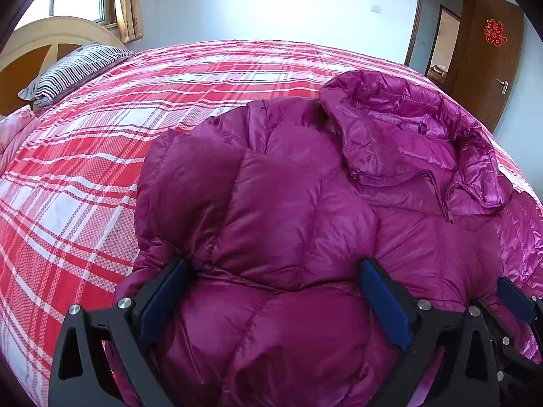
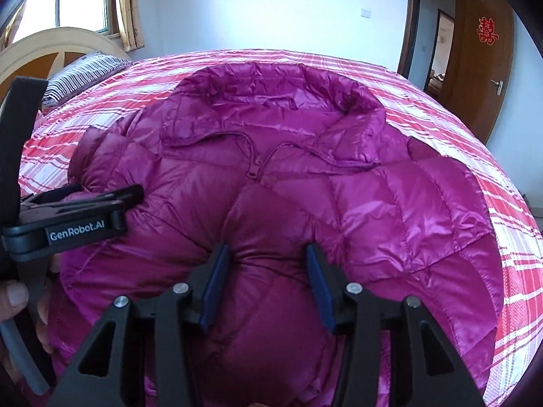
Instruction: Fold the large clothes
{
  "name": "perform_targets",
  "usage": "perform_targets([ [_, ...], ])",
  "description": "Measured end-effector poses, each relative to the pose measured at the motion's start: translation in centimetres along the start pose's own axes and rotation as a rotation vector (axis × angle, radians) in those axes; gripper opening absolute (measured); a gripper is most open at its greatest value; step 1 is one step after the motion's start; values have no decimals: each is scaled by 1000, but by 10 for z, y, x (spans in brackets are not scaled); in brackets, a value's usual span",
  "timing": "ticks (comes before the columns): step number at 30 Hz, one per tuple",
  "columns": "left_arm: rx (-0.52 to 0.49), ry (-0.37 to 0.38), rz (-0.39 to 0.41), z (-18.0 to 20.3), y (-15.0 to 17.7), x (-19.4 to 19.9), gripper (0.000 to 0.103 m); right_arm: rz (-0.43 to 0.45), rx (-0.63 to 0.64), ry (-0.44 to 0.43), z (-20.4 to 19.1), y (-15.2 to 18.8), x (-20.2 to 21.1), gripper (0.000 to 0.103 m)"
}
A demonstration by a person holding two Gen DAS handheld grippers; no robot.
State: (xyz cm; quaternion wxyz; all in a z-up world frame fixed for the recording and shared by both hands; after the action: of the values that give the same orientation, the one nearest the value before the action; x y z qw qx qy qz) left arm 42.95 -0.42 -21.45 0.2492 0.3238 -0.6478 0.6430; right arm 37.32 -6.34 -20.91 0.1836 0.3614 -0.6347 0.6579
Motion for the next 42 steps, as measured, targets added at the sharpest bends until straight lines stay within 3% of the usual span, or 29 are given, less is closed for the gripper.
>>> perform_targets([
  [7, -36, -5, -5, -1, -3, 15, 101, 1, -7, -9, 0, 1, -1, 50],
  [13, -2, 42, 155, -9, -29, 71, 101, 9, -10, -11, -1, 2, 1, 51],
  [16, -46, 49, 85, 8, -36, 53, 101, 12, -13, -15, -1, 2, 2, 51],
  [20, -108, -79, -29, 15, -15, 0, 101, 17, -18, -22, 0, 3, 4, 51],
  [22, -52, -18, -18, 5, -9, -3, 102, 21, -26, -34, 1, 2, 6, 51],
  [28, -38, -8, 10, 3, -3, -2, 102, 11, -46, -117, 8, -3, 14, 54],
  [31, -26, 4, 18, 1, -1, 0, 102, 15, -61, -170, 18, -25, 29, 59],
  [35, -13, 20, 23, -1, 0, 1, 102, 64, 15, -146, 36, -86, 37, 67],
  [38, -7, 28, 25, -2, 0, 1, 102, 58, 134, -79, 43, -130, 15, 67],
  [42, -8, 28, 24, -1, 1, 0, 102, -45, 279, -54, 41, -167, -31, 67],
])
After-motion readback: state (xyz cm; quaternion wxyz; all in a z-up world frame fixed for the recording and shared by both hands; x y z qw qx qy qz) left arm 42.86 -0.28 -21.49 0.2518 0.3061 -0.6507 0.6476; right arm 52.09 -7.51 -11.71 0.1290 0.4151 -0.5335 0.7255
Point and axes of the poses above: each gripper's, at about its wrist camera, not at the fingertips, and x roughly against the way its jaws point, z to its right, y to its underside, the point moved 3 cm from there along -x, roughly the way its jaws point, and after that the axes turned 8 degrees about -y, right-handed, at the moved point
